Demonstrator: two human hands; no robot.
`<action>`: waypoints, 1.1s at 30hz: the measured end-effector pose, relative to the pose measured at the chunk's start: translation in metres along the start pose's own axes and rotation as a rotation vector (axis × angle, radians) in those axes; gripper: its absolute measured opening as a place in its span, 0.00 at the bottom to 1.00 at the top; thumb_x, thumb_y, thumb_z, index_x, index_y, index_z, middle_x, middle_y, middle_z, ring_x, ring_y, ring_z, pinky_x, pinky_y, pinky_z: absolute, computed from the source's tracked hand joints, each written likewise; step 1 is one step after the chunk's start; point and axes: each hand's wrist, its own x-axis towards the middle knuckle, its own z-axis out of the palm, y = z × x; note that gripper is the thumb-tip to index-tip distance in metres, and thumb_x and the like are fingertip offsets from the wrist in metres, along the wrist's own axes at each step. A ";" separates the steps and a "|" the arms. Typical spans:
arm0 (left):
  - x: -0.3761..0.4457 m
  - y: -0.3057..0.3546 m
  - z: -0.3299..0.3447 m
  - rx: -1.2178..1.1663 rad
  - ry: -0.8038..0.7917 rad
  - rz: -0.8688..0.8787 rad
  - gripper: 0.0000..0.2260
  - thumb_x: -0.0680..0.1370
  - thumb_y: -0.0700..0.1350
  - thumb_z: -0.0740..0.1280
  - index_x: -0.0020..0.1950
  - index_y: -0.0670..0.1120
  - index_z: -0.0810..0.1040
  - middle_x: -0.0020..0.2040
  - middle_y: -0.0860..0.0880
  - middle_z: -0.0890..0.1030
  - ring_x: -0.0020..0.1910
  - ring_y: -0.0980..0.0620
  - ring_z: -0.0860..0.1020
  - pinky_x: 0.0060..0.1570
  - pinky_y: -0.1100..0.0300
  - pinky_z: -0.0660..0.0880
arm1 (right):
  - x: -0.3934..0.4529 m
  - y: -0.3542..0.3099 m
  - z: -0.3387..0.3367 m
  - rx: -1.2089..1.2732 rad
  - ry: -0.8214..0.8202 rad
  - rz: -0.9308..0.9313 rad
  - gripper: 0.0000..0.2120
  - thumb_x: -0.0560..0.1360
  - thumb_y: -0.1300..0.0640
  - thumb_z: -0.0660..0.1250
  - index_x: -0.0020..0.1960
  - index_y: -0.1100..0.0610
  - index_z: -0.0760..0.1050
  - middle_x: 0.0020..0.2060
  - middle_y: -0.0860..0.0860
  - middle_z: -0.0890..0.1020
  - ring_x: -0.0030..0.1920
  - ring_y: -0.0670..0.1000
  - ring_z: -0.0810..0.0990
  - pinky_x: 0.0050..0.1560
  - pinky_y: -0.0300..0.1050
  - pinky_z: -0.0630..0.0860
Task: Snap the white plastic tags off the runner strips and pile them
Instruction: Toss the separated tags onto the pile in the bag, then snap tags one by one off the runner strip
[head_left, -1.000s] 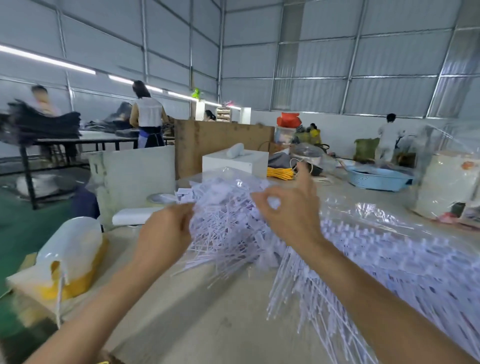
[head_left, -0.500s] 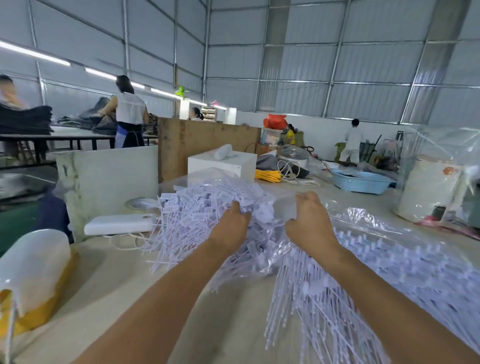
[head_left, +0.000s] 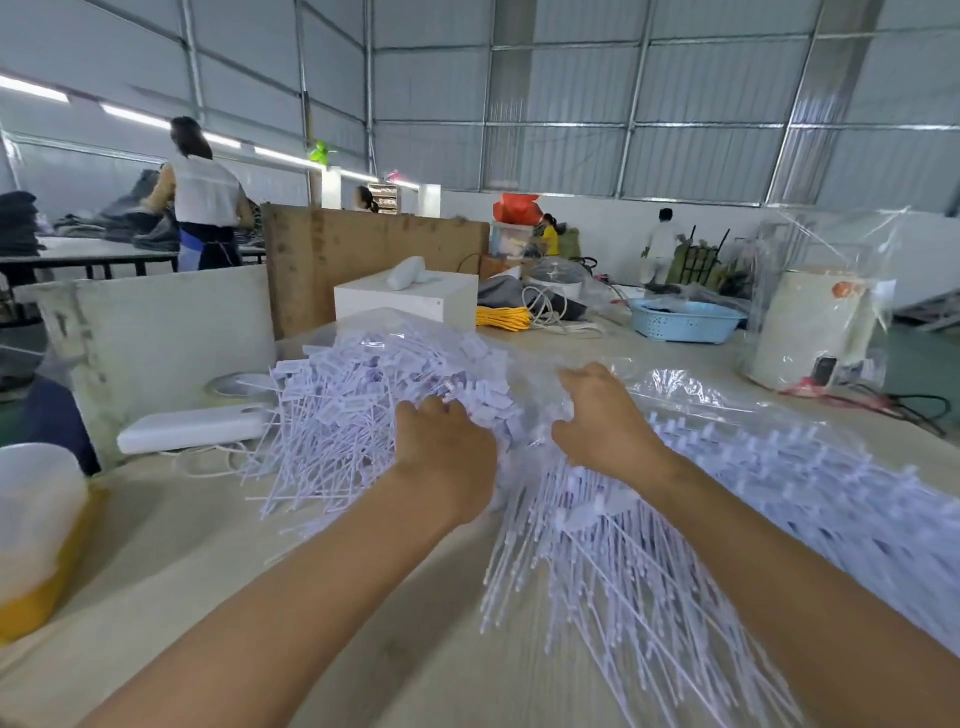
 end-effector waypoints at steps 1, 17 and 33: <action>-0.009 0.007 -0.010 -0.033 0.040 0.041 0.15 0.80 0.47 0.57 0.65 0.45 0.70 0.63 0.44 0.70 0.64 0.43 0.67 0.59 0.50 0.64 | -0.005 0.003 -0.003 0.028 -0.003 -0.023 0.28 0.75 0.64 0.64 0.74 0.60 0.61 0.65 0.60 0.66 0.58 0.58 0.76 0.56 0.42 0.72; 0.012 0.136 -0.051 -0.656 0.299 0.465 0.16 0.78 0.34 0.61 0.63 0.44 0.76 0.59 0.45 0.76 0.59 0.46 0.73 0.57 0.55 0.71 | -0.147 0.191 -0.078 0.495 0.223 0.416 0.07 0.76 0.67 0.65 0.50 0.67 0.81 0.34 0.57 0.82 0.24 0.43 0.78 0.27 0.33 0.73; 0.033 0.191 -0.057 -0.553 0.305 0.529 0.15 0.76 0.57 0.65 0.55 0.49 0.80 0.59 0.50 0.71 0.61 0.49 0.64 0.59 0.51 0.62 | -0.153 0.200 -0.062 0.360 0.212 0.349 0.09 0.79 0.62 0.61 0.51 0.64 0.79 0.38 0.52 0.80 0.30 0.42 0.75 0.31 0.24 0.67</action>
